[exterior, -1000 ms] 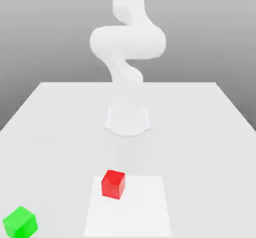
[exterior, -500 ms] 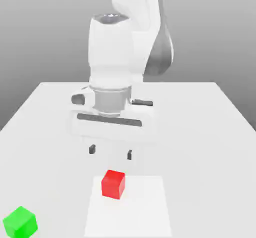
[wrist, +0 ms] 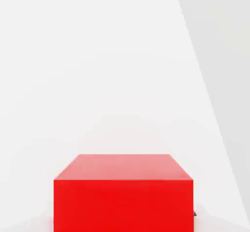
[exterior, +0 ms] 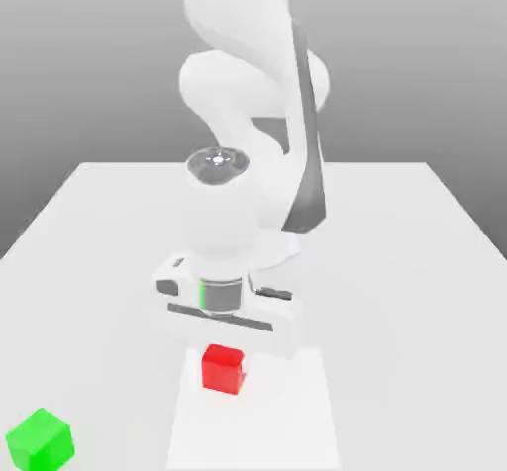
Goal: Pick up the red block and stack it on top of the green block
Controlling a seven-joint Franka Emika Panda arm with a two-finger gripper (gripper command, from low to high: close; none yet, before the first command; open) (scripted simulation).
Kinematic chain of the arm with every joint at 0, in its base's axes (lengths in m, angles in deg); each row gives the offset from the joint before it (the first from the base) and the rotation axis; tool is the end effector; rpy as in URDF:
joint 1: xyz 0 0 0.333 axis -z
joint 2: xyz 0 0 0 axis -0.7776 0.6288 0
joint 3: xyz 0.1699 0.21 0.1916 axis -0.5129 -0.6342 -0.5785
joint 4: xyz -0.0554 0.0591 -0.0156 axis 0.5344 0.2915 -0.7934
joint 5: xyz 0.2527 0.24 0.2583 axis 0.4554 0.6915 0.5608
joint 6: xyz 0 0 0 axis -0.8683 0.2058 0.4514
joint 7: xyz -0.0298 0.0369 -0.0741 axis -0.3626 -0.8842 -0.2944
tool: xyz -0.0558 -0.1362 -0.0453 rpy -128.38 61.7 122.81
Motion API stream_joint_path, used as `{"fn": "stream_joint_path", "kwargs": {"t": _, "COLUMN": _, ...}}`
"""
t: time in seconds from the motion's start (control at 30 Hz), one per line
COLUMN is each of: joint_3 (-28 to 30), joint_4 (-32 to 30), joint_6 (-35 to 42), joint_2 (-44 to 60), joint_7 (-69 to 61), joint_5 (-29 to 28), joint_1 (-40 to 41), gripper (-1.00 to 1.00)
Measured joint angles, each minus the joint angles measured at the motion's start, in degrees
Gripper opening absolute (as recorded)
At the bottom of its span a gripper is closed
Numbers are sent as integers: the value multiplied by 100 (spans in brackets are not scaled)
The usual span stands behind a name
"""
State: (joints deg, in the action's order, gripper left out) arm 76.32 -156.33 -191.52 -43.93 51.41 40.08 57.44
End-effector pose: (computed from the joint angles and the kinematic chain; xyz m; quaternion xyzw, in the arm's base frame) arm 0.3708 -0.0395 0.0793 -0.8545 0.5195 -0.0002 0.0002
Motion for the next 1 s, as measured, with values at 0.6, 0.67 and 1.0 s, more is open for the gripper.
{"fn": "stream_joint_path", "kwargs": {"t": 0.6, "joint_3": 769, "joint_4": 2170, "joint_6": 2287, "joint_2": -72, "joint_7": -616, "joint_5": 475, "joint_1": 746, "gripper": -100}}
{"fn": "stream_joint_path", "kwargs": {"t": 0.67, "joint_3": 893, "joint_4": 2585, "joint_6": 2491, "joint_2": 137, "joint_7": -675, "joint_5": 489, "joint_1": 892, "gripper": -100}}
{"fn": "stream_joint_path", "kwargs": {"t": 1.0, "joint_3": 880, "joint_4": 3162, "joint_6": 1986, "joint_2": 1219, "joint_7": -921, "joint_5": 748, "joint_1": 1204, "gripper": 100}}
